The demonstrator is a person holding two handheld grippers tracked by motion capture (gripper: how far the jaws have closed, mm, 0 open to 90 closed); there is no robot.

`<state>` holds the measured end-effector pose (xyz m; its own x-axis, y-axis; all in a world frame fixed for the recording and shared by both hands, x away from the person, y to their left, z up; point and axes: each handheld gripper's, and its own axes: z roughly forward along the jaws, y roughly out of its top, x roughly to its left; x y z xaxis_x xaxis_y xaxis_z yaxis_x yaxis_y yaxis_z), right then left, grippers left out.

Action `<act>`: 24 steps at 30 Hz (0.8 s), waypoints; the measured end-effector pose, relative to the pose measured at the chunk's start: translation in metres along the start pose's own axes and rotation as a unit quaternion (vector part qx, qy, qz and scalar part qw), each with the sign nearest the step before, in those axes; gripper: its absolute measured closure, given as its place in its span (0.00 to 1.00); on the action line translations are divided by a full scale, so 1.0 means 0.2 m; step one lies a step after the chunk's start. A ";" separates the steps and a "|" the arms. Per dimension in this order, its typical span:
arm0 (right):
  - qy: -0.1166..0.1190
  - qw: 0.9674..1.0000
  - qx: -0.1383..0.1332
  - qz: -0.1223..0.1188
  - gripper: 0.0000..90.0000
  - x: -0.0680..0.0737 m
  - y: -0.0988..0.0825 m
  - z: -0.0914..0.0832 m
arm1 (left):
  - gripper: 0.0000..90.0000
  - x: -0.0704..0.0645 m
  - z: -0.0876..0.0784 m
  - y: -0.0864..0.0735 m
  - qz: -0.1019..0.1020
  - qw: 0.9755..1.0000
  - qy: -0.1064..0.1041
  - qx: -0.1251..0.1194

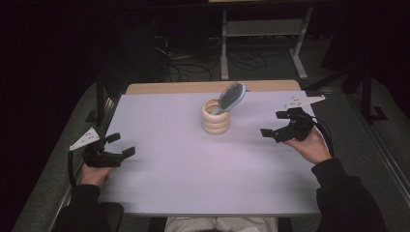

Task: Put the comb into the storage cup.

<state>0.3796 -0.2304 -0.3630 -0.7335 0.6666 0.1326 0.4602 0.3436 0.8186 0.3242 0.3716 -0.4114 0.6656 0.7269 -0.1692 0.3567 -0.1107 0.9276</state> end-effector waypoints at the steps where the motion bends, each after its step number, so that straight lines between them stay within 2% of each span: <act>1: -0.003 1.000 0.001 -0.002 0.00 0.00 -0.01 0.00 | 0.00 0.00 0.00 0.00 0.000 1.000 0.000 0.000; 15: 0.002 1.000 0.011 -0.002 0.00 0.04 -0.13 0.01 | 0.00 0.00 0.00 0.00 -0.001 1.000 0.000 -0.001; 24: -0.004 1.000 0.014 -0.004 0.00 0.06 -0.21 0.00 | 0.00 0.00 -0.01 0.00 0.001 1.000 -0.002 -0.001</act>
<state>0.3517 -0.2364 -0.3951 -0.7326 0.6698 0.1214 0.4689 0.3673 0.8032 0.3232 0.3724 -0.4110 0.6684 0.7244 -0.1687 0.3547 -0.1111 0.9284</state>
